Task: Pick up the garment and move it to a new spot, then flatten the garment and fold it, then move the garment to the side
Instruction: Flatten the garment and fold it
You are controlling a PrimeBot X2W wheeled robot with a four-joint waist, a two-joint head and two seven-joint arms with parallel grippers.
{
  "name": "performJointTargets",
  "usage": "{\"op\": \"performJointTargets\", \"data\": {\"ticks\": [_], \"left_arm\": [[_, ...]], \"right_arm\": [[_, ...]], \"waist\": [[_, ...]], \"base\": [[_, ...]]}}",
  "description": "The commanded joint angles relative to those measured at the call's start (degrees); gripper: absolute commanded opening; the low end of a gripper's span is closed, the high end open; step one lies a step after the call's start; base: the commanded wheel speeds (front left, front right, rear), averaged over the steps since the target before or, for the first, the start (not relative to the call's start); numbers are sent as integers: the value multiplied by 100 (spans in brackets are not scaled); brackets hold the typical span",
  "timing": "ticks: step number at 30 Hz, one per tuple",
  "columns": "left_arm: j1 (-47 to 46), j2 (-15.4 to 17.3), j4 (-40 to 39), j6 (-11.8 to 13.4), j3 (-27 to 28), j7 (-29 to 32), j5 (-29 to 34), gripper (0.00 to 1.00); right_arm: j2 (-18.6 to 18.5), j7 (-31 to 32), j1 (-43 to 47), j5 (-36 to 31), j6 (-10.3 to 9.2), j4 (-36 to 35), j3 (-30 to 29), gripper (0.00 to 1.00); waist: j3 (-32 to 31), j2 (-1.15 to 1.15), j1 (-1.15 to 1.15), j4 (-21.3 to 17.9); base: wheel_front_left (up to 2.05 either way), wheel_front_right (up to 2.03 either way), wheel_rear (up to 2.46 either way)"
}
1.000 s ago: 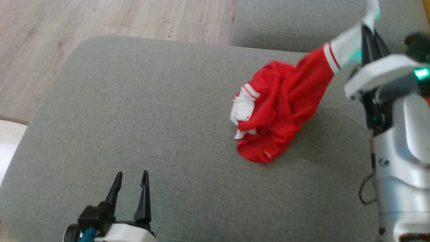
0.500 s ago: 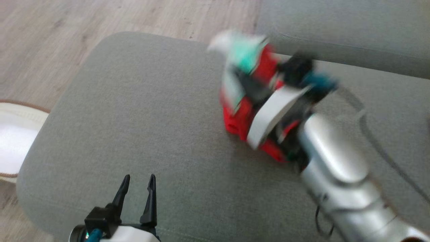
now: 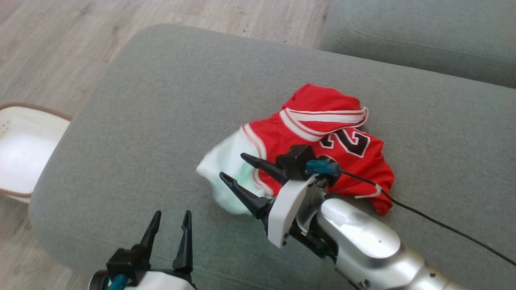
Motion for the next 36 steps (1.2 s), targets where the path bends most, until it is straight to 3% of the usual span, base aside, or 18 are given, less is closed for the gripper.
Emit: {"op": "performJointTargets", "data": {"ticks": [1,8,17,27,36], "left_arm": [[-237,27,-122,15,216,-95,26,100],[-190,51,-137,26,240,-120,27,100],[-93,132,-279,110,265,-106,19,100],[-113,167,-344,129,285,-112,5,100],[-225,161,-327,108,256,-109,27,100]], "right_arm": [[123,-172,-85,100,39,-201,-35,100],[123,-571,-136,48,39,-83,-517,100],[123,-826,494,-1225,39,627,-2127,100],[-130,-640,1846,-2366,39,565,-3361,100],[-15,-313,1805,-2906,39,605,-4170,100]], "waist": [[-35,0,0,-115],[-194,0,0,-429],[-309,0,0,-734],[-114,0,0,-712],[85,0,0,-570]], "base": [[0,0,0],[0,0,0],[0,0,0],[0,0,0],[0,0,0]]}}
